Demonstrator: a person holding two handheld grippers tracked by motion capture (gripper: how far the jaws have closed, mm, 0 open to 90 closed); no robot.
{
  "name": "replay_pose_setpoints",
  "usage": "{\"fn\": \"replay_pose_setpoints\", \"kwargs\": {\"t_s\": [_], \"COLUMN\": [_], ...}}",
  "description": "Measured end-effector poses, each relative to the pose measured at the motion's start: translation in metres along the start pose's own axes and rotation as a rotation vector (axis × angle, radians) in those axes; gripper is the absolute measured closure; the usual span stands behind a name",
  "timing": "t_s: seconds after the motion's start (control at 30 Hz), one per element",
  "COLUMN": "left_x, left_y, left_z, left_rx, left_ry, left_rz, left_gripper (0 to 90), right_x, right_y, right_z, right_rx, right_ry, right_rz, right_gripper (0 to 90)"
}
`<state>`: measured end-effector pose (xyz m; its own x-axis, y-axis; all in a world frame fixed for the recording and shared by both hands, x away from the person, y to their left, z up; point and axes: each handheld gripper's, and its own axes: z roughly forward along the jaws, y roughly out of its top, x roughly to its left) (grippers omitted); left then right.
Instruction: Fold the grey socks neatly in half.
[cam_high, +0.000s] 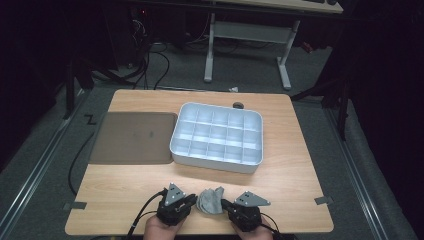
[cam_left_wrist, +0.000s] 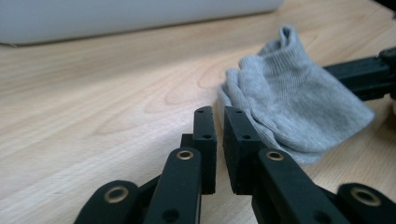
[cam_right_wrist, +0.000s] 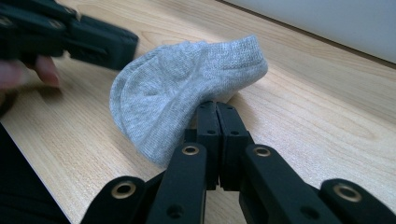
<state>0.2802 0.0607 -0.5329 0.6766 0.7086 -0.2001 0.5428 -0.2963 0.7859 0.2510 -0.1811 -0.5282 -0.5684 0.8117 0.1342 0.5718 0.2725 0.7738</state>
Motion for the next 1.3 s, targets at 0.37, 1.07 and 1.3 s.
{"fn": "replay_pose_setpoints", "kwargs": {"t_s": [0.37,1.07,1.3], "left_x": [-0.016,-0.033,-0.037], "left_y": [0.002,0.004,0.005], "left_z": [0.009,0.017,0.019], "left_rx": [0.020,0.034,0.045], "left_ry": [-0.013,-0.038,-0.027], "left_rz": [0.062,0.098,0.131], "left_gripper": [84.3,85.6,89.5], "right_x": [0.001,0.011,0.015], "right_y": [0.002,0.006,0.004], "right_z": [-0.004,-0.008,-0.005], "right_rx": [-0.026,-0.057,-0.053], "right_ry": [-0.011,0.005,0.019], "right_rz": [-0.001,-0.027,-0.033], "right_gripper": [89.7,89.4,90.0]}}
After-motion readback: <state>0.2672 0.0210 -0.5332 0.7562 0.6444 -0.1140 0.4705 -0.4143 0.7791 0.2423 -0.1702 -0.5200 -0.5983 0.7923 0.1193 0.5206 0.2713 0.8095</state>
